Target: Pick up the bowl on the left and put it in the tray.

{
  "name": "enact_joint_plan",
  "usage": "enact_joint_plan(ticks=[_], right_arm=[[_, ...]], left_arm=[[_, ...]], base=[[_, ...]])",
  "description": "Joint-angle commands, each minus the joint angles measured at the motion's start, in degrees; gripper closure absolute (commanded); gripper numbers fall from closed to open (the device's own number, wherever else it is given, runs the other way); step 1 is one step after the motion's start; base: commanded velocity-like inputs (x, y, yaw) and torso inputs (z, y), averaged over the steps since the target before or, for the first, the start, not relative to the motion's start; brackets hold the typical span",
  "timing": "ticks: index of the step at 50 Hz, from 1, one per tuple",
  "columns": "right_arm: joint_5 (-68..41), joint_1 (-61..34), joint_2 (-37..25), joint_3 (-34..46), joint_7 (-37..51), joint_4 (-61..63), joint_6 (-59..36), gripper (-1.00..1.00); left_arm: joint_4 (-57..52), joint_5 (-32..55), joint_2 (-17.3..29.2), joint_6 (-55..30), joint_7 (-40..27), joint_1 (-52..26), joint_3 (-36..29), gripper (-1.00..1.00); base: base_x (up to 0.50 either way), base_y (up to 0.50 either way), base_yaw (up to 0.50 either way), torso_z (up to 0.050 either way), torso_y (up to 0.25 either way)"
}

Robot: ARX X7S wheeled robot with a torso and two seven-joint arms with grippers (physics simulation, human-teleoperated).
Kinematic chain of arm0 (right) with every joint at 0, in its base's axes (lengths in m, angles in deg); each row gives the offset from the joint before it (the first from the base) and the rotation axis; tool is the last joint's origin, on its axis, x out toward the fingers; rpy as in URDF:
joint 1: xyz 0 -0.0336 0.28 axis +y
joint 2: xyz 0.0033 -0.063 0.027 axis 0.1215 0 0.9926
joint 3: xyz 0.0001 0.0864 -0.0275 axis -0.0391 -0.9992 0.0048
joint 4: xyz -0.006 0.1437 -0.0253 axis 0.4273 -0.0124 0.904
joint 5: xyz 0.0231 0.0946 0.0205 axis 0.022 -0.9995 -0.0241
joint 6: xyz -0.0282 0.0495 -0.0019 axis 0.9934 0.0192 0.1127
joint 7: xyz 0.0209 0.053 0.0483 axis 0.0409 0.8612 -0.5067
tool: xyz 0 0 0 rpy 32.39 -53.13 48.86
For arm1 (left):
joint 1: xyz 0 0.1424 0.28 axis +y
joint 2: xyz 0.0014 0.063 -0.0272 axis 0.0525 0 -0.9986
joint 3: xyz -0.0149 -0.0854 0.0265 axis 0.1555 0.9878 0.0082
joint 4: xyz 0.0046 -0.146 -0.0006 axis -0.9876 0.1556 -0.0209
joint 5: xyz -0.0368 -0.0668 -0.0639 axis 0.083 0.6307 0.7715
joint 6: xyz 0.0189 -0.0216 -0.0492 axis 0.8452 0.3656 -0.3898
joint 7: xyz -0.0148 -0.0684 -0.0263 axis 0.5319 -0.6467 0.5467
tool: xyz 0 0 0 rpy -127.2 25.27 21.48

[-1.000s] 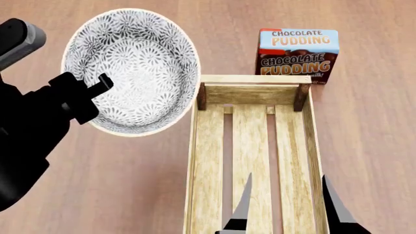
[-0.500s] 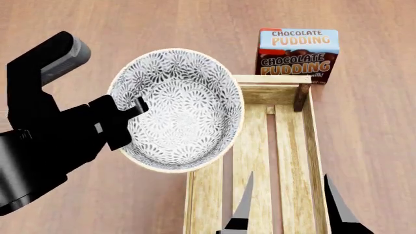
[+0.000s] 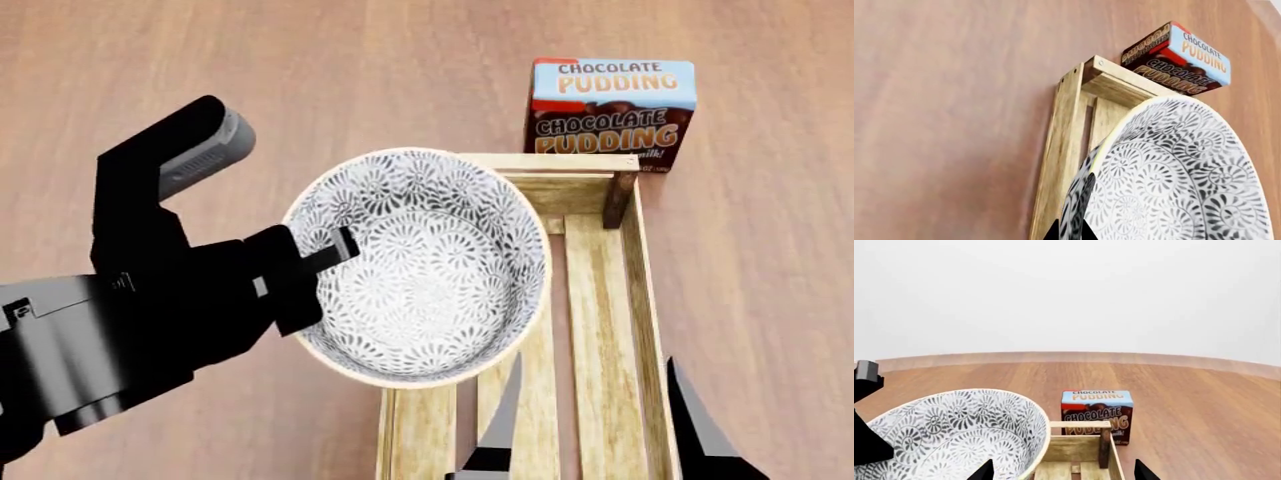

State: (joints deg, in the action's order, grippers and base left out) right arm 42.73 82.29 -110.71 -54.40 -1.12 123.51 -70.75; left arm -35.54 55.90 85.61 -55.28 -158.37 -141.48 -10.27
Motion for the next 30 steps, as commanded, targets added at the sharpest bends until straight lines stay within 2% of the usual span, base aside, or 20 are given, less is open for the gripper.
enact_joint_plan(ticks=[1,30], right_arm=[[0.92,0.47,0.85,-1.11,-1.56,1.48,-0.83,-1.0],[0.61,0.47,0.34,-1.08,-0.97,1.99,-0.95,-1.0]], left_arm=[[2.26,0.17,-1.72,2.69,5.29,0.05,-0.62,1.0],[6.79,-3.23,-2.23,7.69,12.61,1.55,-6.49,1.0]], base=[[0.0,0.0,0.0,0.0,0.0],[0.0,0.0,0.0,0.0,0.0]])
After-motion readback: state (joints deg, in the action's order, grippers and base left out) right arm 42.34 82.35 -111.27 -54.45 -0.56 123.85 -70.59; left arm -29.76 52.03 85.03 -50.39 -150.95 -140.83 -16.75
